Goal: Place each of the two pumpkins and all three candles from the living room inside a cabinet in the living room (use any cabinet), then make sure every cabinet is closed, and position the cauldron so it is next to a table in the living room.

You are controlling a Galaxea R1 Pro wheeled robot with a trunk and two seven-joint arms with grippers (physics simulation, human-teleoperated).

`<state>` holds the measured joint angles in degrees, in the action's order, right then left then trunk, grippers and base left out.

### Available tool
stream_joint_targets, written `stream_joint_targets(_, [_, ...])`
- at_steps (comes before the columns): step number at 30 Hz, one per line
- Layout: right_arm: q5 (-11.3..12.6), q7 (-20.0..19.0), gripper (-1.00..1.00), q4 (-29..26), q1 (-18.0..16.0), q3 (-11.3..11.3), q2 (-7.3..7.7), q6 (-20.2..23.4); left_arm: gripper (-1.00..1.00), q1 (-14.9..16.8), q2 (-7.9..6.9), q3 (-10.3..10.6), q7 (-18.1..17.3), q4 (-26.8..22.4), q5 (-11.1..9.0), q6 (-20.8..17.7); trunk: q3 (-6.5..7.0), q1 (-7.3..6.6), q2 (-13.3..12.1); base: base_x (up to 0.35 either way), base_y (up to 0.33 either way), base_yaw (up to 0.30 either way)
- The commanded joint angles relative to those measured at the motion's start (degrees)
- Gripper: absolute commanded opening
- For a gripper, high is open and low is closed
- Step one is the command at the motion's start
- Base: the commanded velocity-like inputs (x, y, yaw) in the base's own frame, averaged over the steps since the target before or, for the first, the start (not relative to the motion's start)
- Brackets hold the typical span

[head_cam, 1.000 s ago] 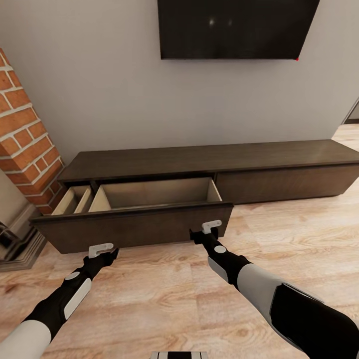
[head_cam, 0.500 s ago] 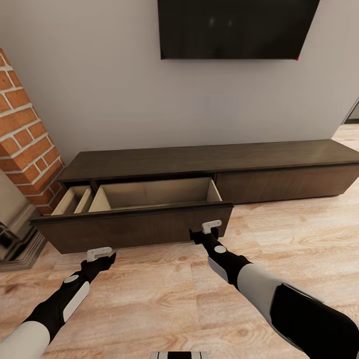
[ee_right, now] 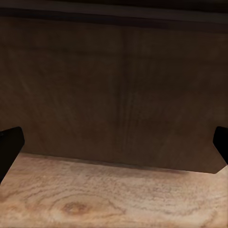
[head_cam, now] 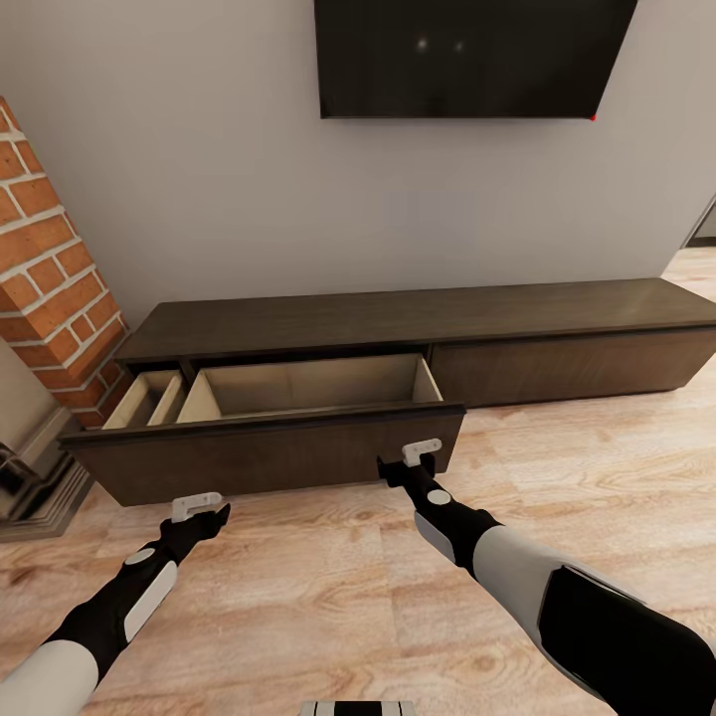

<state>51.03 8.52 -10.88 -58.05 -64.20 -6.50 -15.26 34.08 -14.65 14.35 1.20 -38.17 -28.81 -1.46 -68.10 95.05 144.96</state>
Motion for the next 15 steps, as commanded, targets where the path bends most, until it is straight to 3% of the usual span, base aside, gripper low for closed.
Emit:
stream_joint_targets(1, [0.39, 0.03, 1.00, -0.01, -0.04, -0.47, 0.00, -0.11, 1.00, 0.02, -0.09, 0.26, 0.09, -0.07, -0.52, -0.14, -0.05, -0.01, 0.02, 0.000, 0.000, 0.000])
stream_joint_targets(8, [0.40, -2.65, 1.00, 0.06, -0.04, -0.41, 0.00, 0.08, 1.00, 0.02, -0.14, 0.32, 0.03, 0.06, -0.62, 0.35, -0.05, -0.01, 0.02, 0.162, 0.057, 0.000])
stream_joint_targets(15, [0.41, -3.06, 1.00, 0.07, -0.04, -0.34, 0.00, 2.33, 1.00, 0.02, 0.04, 0.86, 0.10, 0.95, -0.68, 5.61, -0.05, -0.01, 0.02, 0.050, 0.018, 0.000])
